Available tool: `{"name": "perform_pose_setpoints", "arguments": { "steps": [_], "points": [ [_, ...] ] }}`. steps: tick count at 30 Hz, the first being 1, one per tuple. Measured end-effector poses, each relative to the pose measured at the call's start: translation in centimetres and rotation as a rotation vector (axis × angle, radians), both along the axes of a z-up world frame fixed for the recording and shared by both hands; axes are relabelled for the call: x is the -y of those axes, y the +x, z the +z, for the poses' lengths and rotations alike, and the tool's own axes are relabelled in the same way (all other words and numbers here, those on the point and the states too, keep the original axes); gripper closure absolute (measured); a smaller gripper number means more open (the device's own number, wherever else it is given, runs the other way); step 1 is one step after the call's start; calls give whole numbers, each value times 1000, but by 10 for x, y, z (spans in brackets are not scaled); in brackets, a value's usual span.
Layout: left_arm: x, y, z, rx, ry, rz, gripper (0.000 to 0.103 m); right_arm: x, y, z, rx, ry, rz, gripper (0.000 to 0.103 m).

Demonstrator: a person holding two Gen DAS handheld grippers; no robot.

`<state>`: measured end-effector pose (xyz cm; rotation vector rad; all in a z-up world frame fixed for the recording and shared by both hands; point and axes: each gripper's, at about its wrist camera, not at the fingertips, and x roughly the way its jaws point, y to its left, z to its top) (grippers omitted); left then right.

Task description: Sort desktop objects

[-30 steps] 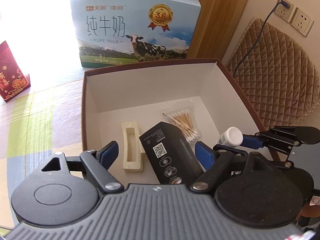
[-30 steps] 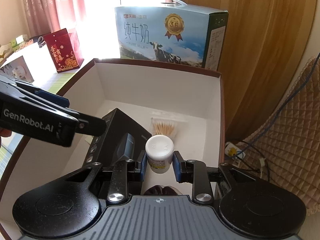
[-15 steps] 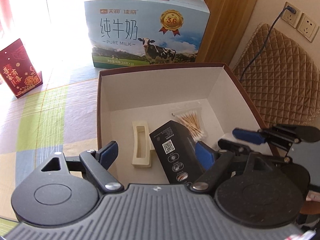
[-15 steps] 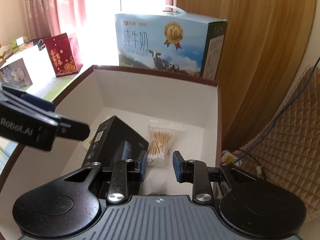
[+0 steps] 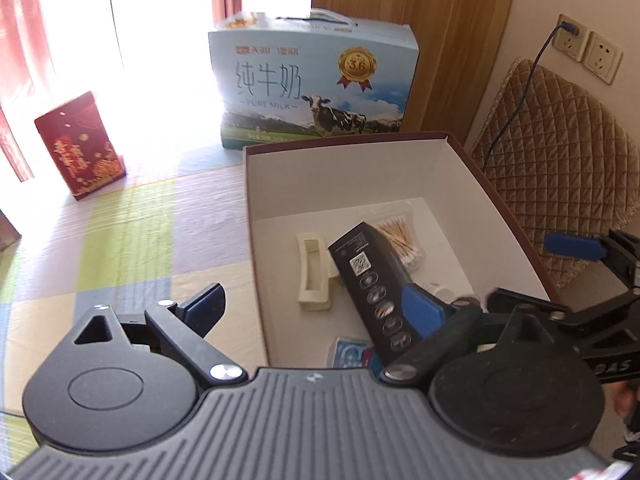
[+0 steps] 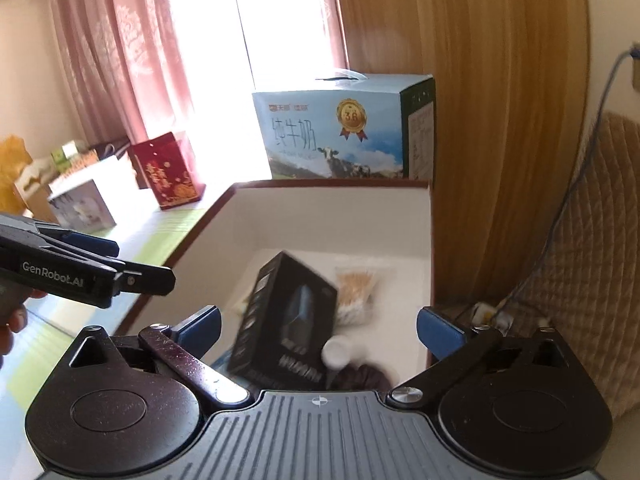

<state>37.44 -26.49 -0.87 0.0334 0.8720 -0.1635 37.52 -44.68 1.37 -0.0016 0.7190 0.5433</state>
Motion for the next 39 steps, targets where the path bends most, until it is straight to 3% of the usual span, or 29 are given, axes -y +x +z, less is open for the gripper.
{"name": "perform_pose_setpoints", "arguments": {
  "steps": [8, 23, 39],
  "points": [
    [-13, -62, 16, 70, -3, -28, 3, 8, -62, 14, -13, 74, -78, 2],
    [-55, -176, 33, 151, 5, -78, 1, -30, -185, 22, 6, 10, -167, 2],
    [-88, -267, 37, 131, 50, -114, 1, -51, -267, 27, -32, 5, -239, 2]
  ]
}}
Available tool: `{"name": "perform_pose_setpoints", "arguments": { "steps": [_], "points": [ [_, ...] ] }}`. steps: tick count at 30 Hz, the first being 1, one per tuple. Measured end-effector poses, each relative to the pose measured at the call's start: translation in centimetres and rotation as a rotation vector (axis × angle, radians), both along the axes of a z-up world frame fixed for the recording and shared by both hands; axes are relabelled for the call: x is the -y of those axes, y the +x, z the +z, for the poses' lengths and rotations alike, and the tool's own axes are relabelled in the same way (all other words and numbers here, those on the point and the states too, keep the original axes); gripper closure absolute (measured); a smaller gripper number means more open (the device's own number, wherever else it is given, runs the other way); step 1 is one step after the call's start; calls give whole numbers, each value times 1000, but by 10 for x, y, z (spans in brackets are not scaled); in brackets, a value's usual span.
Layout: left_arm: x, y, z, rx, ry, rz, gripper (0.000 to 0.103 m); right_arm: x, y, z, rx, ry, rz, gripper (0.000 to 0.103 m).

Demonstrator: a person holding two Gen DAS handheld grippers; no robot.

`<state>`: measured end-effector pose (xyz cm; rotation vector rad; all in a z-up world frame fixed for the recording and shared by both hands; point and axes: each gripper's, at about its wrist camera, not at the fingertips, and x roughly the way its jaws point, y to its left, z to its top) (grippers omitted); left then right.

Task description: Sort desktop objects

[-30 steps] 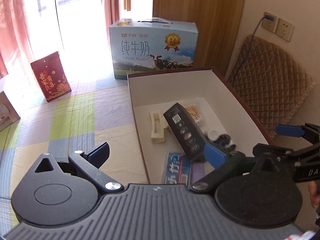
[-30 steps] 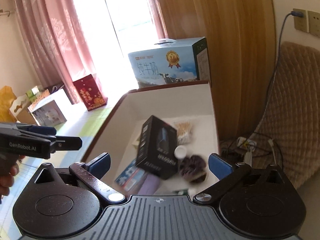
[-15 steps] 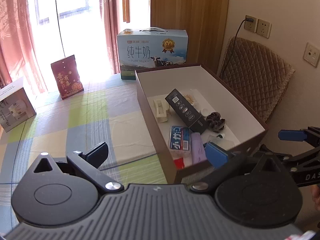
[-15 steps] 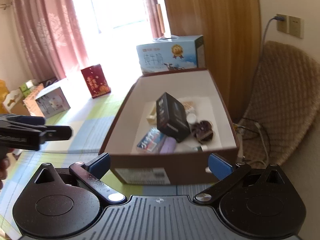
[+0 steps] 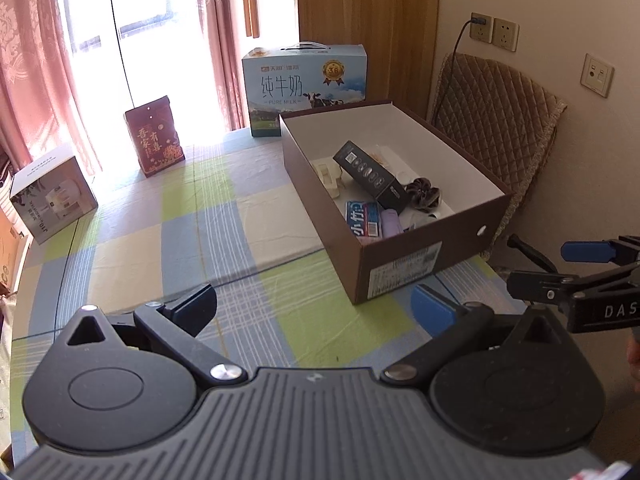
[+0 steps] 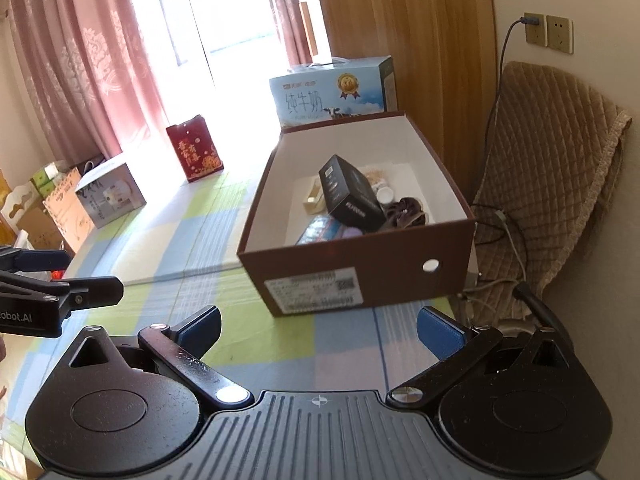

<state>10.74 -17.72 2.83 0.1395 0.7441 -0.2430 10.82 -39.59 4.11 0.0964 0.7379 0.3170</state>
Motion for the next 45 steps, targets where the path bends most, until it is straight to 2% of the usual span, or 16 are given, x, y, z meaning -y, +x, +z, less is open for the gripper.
{"name": "perform_pose_setpoints", "arguments": {
  "steps": [18, 45],
  "points": [
    [-23, -46, -15, -104, 4, 18, 1, -19, -50, -6, -39, -48, -17, 2],
    [-34, -58, -37, -198, 10, 25, 1, -29, -62, -23, -118, -91, -34, 2]
  ]
}}
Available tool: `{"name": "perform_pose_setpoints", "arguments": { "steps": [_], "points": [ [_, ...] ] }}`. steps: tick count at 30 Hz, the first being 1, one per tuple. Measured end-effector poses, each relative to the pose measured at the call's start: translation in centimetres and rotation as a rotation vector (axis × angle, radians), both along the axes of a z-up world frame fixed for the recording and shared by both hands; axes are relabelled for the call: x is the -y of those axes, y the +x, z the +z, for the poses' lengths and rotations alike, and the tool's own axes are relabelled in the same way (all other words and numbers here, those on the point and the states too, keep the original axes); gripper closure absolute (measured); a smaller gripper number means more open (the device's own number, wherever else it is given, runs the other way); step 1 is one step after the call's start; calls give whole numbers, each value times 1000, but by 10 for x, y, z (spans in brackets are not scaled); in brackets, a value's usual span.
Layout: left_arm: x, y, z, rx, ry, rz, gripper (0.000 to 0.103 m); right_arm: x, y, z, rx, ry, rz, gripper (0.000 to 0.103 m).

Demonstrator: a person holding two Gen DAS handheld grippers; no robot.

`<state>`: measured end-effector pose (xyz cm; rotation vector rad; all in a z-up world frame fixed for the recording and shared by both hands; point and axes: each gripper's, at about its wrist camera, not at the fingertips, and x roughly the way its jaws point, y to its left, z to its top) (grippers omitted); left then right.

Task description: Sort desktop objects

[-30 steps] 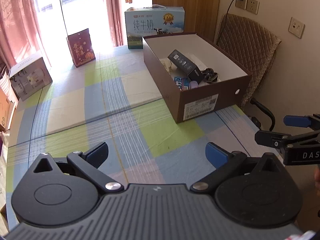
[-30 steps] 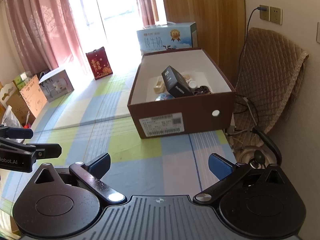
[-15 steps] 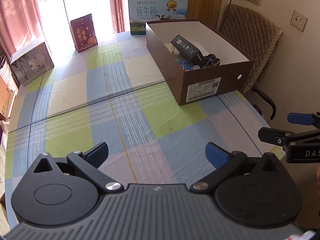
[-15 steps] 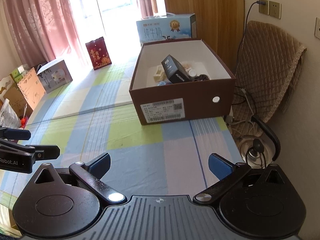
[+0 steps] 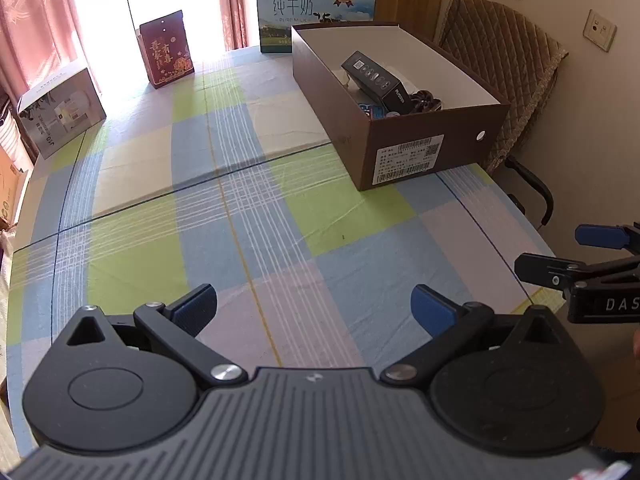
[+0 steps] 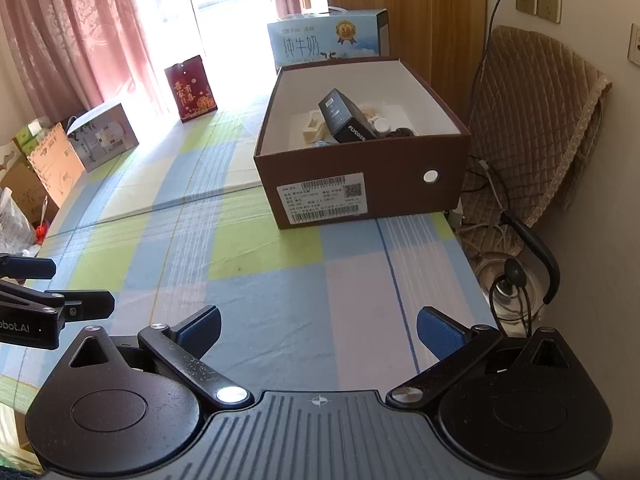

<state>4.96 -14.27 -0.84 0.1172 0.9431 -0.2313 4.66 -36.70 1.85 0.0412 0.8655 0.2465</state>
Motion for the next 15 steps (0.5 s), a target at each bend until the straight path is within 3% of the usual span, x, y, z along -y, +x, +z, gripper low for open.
{"name": "perform_pose_setpoints", "arguments": {
  "steps": [15],
  "points": [
    [6, 0, -1, 13, 2, -15, 1, 1, 2, -1, -8, -2, -2, 2]
  ]
}}
